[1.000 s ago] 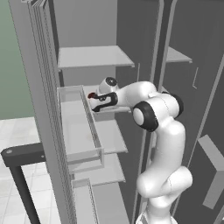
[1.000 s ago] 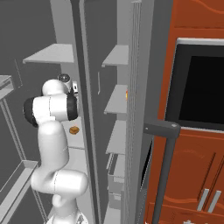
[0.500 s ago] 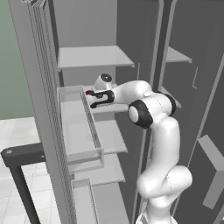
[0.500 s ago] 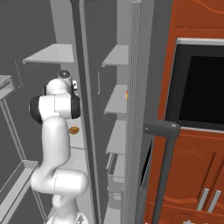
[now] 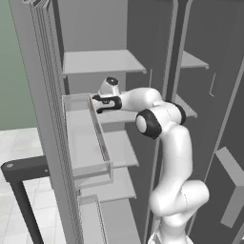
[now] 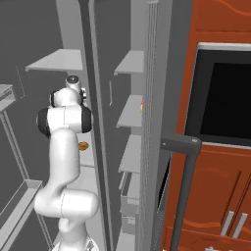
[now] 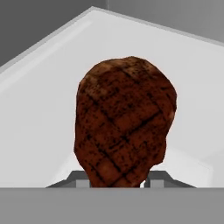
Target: There's a steak in the fridge that needs to be moved to the freezer for freezing. Pick up the steak from the fridge, place it on any shelf in the freezer, and close the fridge and freezer doors when done.
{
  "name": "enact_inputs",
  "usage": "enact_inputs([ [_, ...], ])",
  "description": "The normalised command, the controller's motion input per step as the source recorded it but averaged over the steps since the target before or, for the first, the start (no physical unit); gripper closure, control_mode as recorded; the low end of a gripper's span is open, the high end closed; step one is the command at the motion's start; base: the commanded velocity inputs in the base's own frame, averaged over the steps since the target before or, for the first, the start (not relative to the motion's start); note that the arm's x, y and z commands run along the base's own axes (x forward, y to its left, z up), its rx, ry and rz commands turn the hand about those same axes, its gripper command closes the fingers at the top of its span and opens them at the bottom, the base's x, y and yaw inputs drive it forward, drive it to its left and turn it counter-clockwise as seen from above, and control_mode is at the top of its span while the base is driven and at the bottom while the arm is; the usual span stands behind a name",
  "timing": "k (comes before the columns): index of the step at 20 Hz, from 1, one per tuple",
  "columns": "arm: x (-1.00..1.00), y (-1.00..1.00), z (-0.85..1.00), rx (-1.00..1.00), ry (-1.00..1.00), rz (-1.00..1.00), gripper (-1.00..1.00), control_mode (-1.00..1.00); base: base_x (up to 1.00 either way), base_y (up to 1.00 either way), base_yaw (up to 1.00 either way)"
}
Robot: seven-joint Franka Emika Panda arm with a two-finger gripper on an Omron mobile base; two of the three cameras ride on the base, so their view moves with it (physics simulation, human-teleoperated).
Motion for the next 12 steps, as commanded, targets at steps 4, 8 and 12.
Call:
enact_inputs([
  [4, -0.04, 0.04, -0.27, 0.0, 0.0, 0.0, 1.0, -1.0, 0.0, 0.0, 0.0],
  [8, -0.51, 0.0, -0.23, 0.0, -0.02, 0.0, 1.0, -1.0, 0.0, 0.0, 0.0],
  [12, -0.71, -0.04, -0.29, 0.02, -0.02, 0.0, 1.0, -1.0, 0.0, 0.0, 0.0],
])
